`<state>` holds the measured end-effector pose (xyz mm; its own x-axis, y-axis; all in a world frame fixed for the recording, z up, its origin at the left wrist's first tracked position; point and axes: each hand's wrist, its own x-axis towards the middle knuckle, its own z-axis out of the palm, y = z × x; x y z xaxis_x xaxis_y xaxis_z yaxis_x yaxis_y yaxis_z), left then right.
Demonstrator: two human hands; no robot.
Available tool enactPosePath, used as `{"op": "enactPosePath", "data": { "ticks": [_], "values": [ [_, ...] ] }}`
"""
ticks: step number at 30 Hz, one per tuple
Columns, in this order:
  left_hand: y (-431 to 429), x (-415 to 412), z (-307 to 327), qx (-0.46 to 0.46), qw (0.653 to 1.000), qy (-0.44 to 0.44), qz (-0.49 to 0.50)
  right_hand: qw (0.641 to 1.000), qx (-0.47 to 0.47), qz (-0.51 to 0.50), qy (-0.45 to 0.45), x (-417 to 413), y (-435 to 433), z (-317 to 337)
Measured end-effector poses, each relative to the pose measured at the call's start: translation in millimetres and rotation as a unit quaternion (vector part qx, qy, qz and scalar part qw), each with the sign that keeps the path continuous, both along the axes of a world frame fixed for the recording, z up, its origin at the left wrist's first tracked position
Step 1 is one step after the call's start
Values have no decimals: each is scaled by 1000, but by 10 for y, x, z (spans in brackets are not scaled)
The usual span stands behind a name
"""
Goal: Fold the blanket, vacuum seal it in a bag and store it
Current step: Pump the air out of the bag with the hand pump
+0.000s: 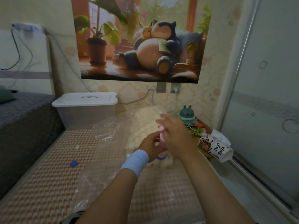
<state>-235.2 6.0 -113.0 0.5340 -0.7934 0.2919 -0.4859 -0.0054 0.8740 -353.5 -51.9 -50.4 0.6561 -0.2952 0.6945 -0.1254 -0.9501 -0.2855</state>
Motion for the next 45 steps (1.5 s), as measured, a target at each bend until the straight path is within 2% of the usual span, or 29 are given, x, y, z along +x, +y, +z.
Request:
{"op": "enactPosePath", "data": {
  "ticks": [2, 4, 6, 8, 10, 12, 14, 16, 18, 20, 22, 24, 26, 28, 30, 31, 33, 36, 38, 40, 42, 44, 45],
  "values": [
    [1, 21, -5, -5, 1000, -15, -8, 989, -70, -27, -125, -112, 72, 314],
    [-22, 20, -20, 2, 1000, -25, -3, 962, -121, -34, -241, -212, 145, 538],
    [-45, -10, -23, 15, 999, -48, -2, 953, -119, -39, -277, -221, 158, 542],
    [-45, -43, -11, 19, 998, -56, -11, 973, -67, -38, -218, -159, 112, 339],
    [-17, -71, 22, 17, 999, -46, -8, 997, -1, -25, -78, -73, 14, 66],
    [-8, -48, 21, 29, 998, -48, 31, 996, 37, -26, 76, -3, -86, -166],
    [5, -29, 10, 36, 997, -50, 53, 991, 42, -26, 125, 26, -101, -199],
    [-3, -11, -7, 15, 999, -17, 37, 998, 34, -4, 51, -10, -17, -16],
    [-20, 16, -25, -10, 1000, 12, 14, 996, -14, 15, -87, -87, 123, 281],
    [-40, 32, -39, -17, 1000, 11, -1, 972, -61, 21, -225, -170, 226, 505],
    [-60, 32, -49, -13, 1000, 8, -4, 956, -98, 8, -278, -187, 261, 536],
    [-61, 5, -49, -15, 1000, 15, -11, 969, -96, -16, -226, -142, 202, 353],
    [-59, -2, -47, -16, 999, 34, -1, 997, 3, -24, -71, -67, 99, 99],
    [-44, 4, -40, -4, 999, 37, 18, 995, 60, -25, 74, -26, 31, -93],
    [-31, 19, -33, -3, 999, 36, 19, 994, 43, -21, 96, -25, 3, -85],
    [-27, 21, -26, -11, 999, 40, 10, 997, 32, -12, 66, -39, 20, 10],
    [-33, 31, -19, -27, 999, 45, -8, 998, -32, 5, -48, -81, 74, 254],
    [-69, 40, -21, -18, 999, 37, -13, 967, -100, -6, -236, -189, 157, 550],
    [-91, 23, -34, -18, 999, 25, -15, 956, -105, -25, -273, -199, 166, 523],
    [-100, -9, -47, -23, 999, 23, -17, 974, -82, -49, -208, -155, 122, 307],
    [-95, -20, -50, -29, 999, 38, -13, 997, -29, -59, -47, -67, 58, 45],
    [-71, -9, -48, -21, 999, 41, 0, 993, 7, -56, 108, -4, 20, -114],
    [-59, 12, -35, -15, 999, 34, 5, 990, 13, -47, 129, 11, 12, -108]
  ]
}}
